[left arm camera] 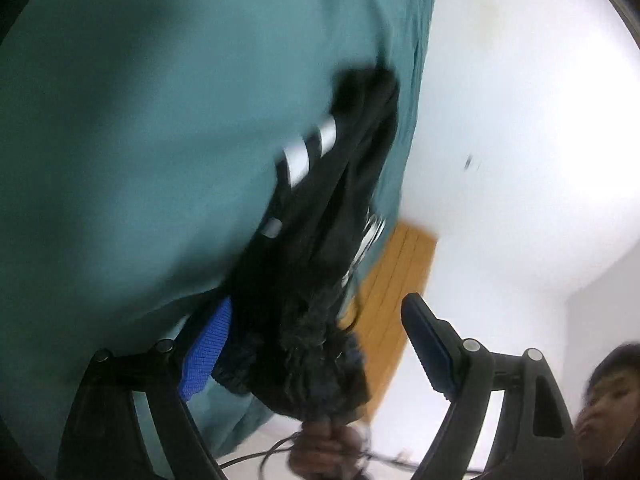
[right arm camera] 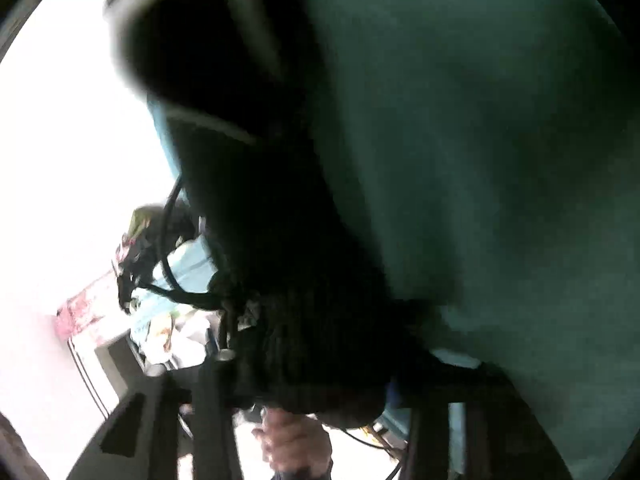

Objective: Fold clothes

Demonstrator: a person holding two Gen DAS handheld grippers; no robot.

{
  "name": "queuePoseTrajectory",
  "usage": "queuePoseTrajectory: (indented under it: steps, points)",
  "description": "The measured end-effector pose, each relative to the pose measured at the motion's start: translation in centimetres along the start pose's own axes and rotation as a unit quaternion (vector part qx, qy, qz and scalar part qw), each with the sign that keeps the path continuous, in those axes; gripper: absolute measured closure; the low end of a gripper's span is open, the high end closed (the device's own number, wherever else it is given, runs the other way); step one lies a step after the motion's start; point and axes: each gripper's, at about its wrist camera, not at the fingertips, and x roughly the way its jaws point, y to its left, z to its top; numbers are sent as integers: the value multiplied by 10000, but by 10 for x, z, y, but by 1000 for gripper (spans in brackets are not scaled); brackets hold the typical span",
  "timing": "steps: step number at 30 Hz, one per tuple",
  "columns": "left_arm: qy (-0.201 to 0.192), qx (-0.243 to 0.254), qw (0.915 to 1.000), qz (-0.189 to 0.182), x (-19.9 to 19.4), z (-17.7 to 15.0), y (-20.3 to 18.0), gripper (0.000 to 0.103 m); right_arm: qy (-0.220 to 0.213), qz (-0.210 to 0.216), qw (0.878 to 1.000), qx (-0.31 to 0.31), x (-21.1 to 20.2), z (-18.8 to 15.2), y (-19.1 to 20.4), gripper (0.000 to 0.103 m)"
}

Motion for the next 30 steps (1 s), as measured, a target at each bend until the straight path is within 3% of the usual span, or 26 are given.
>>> queuePoseTrajectory:
  steps: [2,3,6,9,11,14,16,18,20,22,26,30]
  points:
    - [304,39,9995,-77,10,-3,-8,68,-175,219,9992,-292,-8,-7,12,81]
    - [323,218,9990,-202,8,-4,-20,80,-274,374,9977,-501,-13,-12,22,82]
    - [312,834,9941,-614,-2,-8,-58,80,-462,969,9867,-1223,-29,-25,60,82]
    - [369,1456,9819,-1157,-11,-14,-91,78,-544,864,9798,-1721,-23,-27,75,82]
    - [425,1575,9824,-908,-13,-20,-81,78,-535,313,9856,-1576,-9,-26,54,82]
    - [316,975,9946,177,-19,-23,-18,81,-397,-590,9911,-1123,12,-20,6,81]
    - [249,407,9962,731,-27,-25,24,78,-131,-948,9907,-963,19,-20,-8,65]
    - [269,360,9963,730,-37,-35,27,77,127,-1302,9875,-882,18,-22,-9,47]
    - [258,580,9927,1025,-45,-44,11,65,-110,-1808,9764,-1180,1,-21,9,44]
    - [247,811,9880,1293,-48,-45,-9,28,-532,-2430,9544,-1650,-23,-17,37,37]
    - [-72,1732,9693,1745,-43,-5,-73,24,-1051,-2656,9210,-2649,-35,22,110,36]
    - [-98,2295,9539,1932,-5,60,-114,24,-1159,-2754,8965,-3272,22,56,185,46]
